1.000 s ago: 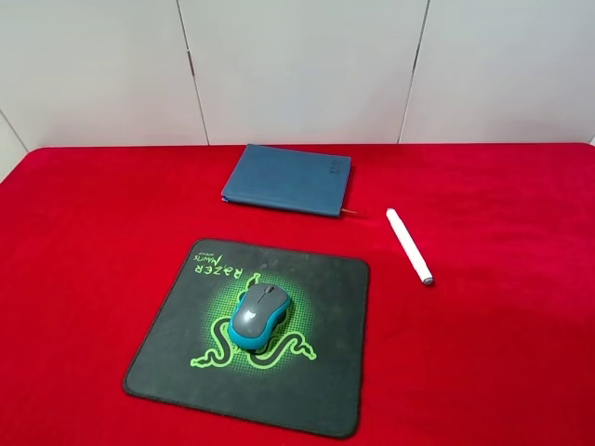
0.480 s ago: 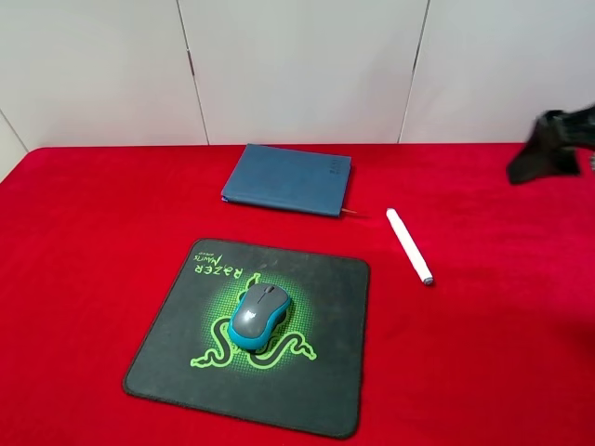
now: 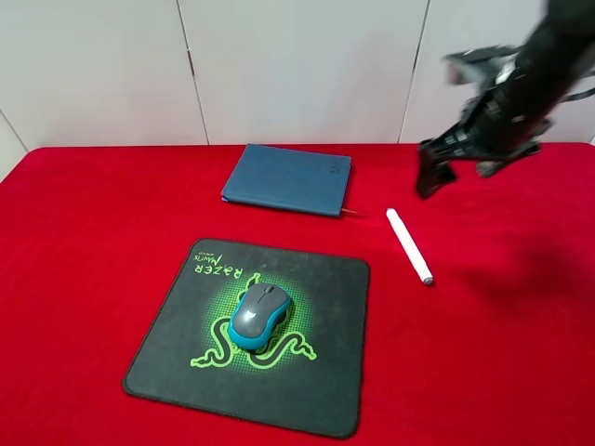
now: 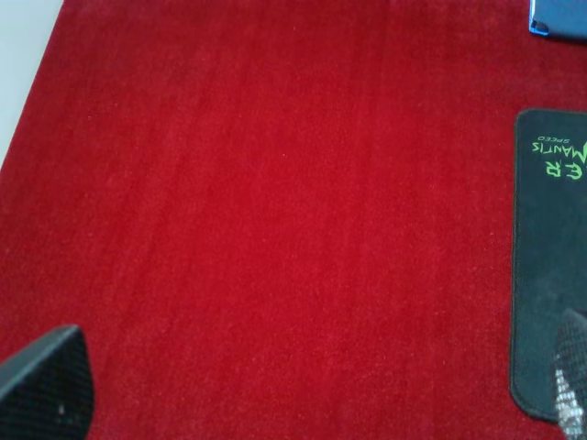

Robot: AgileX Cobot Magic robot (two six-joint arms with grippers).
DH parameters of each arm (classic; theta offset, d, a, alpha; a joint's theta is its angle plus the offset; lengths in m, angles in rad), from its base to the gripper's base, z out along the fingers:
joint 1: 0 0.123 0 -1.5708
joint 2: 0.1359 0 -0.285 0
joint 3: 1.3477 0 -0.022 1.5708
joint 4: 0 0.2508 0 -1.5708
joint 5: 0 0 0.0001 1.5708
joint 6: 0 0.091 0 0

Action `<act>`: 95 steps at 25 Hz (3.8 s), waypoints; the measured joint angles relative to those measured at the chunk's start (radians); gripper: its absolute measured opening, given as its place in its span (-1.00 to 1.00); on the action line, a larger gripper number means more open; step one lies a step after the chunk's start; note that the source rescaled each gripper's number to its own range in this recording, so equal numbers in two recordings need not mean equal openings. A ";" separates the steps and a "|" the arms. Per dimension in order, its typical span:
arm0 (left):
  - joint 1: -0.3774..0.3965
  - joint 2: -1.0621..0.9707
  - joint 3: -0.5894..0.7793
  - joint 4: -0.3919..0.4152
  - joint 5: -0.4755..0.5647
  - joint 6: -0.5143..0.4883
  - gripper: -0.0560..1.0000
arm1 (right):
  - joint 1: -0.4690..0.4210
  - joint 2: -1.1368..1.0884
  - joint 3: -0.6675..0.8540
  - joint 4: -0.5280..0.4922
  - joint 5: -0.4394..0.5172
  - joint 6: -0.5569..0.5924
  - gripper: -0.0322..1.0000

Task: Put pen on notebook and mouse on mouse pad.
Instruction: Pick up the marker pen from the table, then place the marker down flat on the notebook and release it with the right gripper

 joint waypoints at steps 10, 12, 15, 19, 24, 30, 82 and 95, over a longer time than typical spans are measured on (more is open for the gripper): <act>0.000 0.000 0.000 0.001 -0.001 0.000 1.00 | 0.045 0.231 -0.071 -0.078 0.018 0.109 1.00; 0.000 0.000 0.000 0.001 -0.001 0.001 1.00 | 0.045 0.247 -0.071 -0.082 0.019 0.120 1.00; 0.000 0.000 0.000 0.001 -0.001 0.001 1.00 | 0.045 0.261 -0.072 -0.083 0.019 0.136 1.00; 0.000 0.000 0.000 0.001 -0.001 0.001 1.00 | 0.045 0.273 -0.072 -0.092 0.009 0.152 1.00; 0.000 0.000 0.000 0.001 -0.001 0.001 1.00 | 0.045 0.286 -0.072 -0.100 -0.027 0.161 1.00; 0.000 0.000 0.000 0.001 -0.001 0.001 1.00 | 0.045 0.322 -0.072 -0.097 -0.059 0.162 1.00; 0.000 0.000 0.000 0.001 0.000 0.001 1.00 | 0.045 0.345 -0.210 -0.079 0.047 0.150 -0.94; 0.000 0.000 0.000 0.001 0.000 0.001 1.00 | 0.140 0.407 -0.604 -0.002 0.302 0.038 -0.94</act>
